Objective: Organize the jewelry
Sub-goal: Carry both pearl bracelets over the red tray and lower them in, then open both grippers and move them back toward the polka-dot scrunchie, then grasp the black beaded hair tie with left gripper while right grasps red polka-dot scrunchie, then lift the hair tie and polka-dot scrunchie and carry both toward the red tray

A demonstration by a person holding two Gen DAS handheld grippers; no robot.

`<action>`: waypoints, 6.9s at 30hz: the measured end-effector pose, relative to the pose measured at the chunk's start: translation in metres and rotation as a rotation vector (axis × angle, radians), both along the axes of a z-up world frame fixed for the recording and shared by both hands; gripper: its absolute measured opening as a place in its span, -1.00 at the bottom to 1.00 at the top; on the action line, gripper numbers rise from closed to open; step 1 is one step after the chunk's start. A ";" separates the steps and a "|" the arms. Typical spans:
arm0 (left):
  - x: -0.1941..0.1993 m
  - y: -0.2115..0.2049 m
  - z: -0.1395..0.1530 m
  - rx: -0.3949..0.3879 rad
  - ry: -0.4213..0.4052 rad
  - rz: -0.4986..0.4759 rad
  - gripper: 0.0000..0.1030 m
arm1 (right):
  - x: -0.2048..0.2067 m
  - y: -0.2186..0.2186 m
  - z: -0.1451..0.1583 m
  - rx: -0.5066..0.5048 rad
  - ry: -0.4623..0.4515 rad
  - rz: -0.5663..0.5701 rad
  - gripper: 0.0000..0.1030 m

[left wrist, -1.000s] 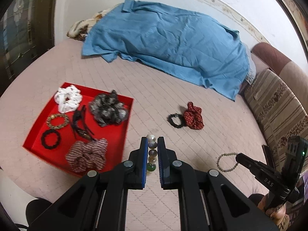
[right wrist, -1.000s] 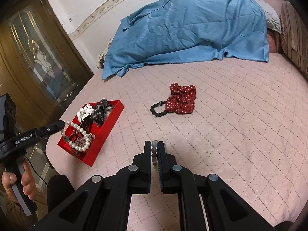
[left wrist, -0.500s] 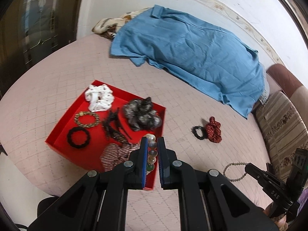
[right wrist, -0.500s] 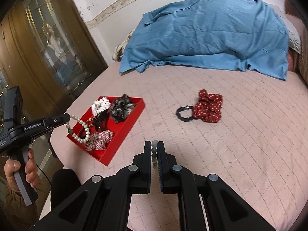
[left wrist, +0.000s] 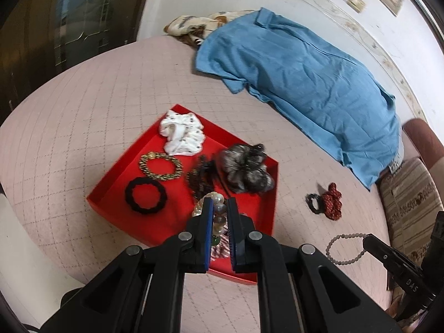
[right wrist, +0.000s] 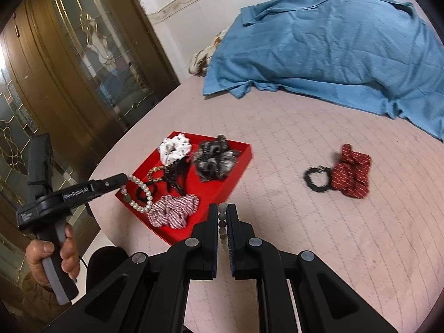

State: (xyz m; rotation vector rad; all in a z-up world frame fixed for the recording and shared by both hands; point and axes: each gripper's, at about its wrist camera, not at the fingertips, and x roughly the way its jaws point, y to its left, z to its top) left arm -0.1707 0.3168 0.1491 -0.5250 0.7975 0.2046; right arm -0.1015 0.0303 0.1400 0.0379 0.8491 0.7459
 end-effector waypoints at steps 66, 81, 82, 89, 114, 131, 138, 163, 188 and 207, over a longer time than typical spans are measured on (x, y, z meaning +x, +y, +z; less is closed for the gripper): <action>-0.005 -0.019 0.003 0.290 0.084 0.035 -0.13 | 0.029 0.052 -0.059 -0.028 0.195 0.030 -0.12; 0.001 -0.091 0.015 0.439 0.106 -0.087 -0.12 | 0.028 -0.031 -0.063 -0.013 0.191 -0.106 -0.05; 0.003 -0.097 0.015 0.447 0.110 -0.096 -0.12 | 0.029 -0.036 -0.063 -0.011 0.190 -0.115 -0.04; 0.011 -0.126 0.013 0.488 0.129 -0.153 -0.10 | 0.034 -0.069 -0.067 0.007 0.197 -0.172 -0.03; 0.087 -0.188 -0.018 0.350 0.172 -0.362 -0.01 | 0.074 -0.158 -0.091 0.028 0.237 -0.359 0.05; 0.192 -0.215 -0.080 0.227 0.231 -0.448 -0.29 | 0.143 -0.157 -0.107 0.039 0.248 -0.393 0.06; 0.219 -0.214 -0.098 0.188 0.230 -0.460 -0.29 | 0.162 -0.146 -0.113 0.031 0.243 -0.381 0.06; 0.200 -0.222 -0.113 0.171 0.291 -0.520 -0.90 | 0.148 -0.187 -0.126 -0.015 0.264 -0.459 -0.67; 0.199 -0.252 -0.118 0.270 0.231 -0.521 -0.26 | 0.142 -0.182 -0.133 -0.025 0.179 -0.519 -0.13; 0.153 -0.235 -0.061 0.211 0.160 -0.481 -0.91 | 0.107 -0.182 -0.099 0.054 0.148 -0.493 -0.72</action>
